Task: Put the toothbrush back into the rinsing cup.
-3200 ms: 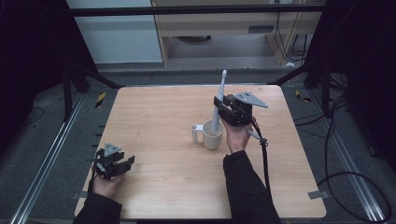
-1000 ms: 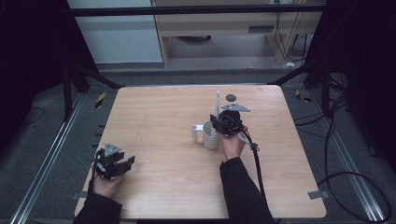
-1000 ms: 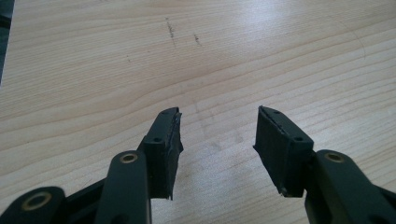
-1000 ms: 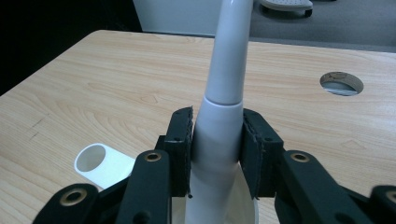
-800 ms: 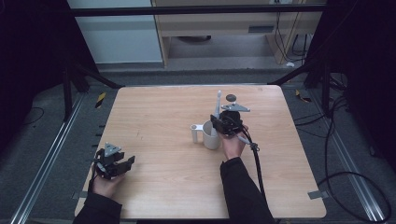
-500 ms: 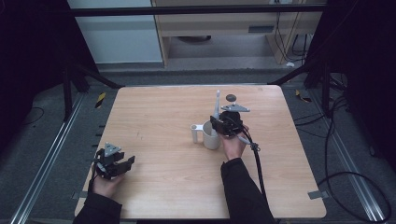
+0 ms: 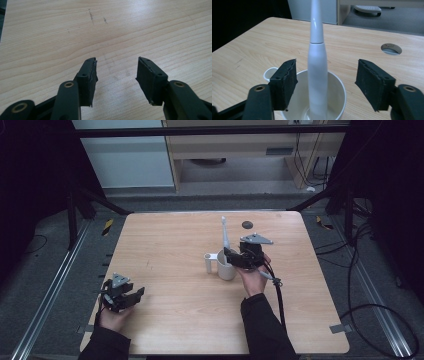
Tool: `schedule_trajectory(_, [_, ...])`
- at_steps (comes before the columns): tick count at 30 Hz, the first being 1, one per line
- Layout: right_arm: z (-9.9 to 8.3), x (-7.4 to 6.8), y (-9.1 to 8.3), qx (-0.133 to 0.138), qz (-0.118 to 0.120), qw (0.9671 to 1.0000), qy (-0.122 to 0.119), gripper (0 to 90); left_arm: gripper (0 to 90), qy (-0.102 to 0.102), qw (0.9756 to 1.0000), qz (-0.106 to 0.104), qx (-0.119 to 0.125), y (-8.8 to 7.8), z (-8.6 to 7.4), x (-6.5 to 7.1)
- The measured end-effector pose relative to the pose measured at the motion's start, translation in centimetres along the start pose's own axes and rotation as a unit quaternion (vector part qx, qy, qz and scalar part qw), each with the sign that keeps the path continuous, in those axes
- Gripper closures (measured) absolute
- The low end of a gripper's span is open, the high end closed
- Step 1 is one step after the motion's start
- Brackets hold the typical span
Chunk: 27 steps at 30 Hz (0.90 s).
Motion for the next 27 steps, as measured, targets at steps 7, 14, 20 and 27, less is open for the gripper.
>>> schedule_trajectory(7, [0.1,-0.1,-2.2,-0.002,0.004,0.9996,-0.029,22.2,48.9,-0.001,1.0,0.0,0.002,0.0,0.0,0.0])
schedule_trajectory(14, [-1.0,1.3,-5.0,-0.006,0.003,0.9994,-0.033,19.0,48.0,0.0,1.0,0.001,0.005,-0.1,0.1,0.0])
schedule_trajectory(20, [-3.0,3.2,-7.1,-0.009,-0.003,0.999,-0.043,18.8,46.5,0.002,1.0,0.0,0.007,-0.1,0.1,0.1])
schedule_trajectory(27, [-5.8,5.7,-8.9,-0.02,-0.017,0.9988,-0.041,18.8,43.9,0.002,0.9999,-0.001,0.011,-0.1,0.1,0.1])
Point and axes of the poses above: each handheld gripper's, and its own axes: y roughly forward along the jaws, z roughly out of its top, x roughly to its right, the point moved 9 cm from there along y, roughly forward along the jaws, and after that the axes turned 8 degrees about -z, right-handed, at the moved point
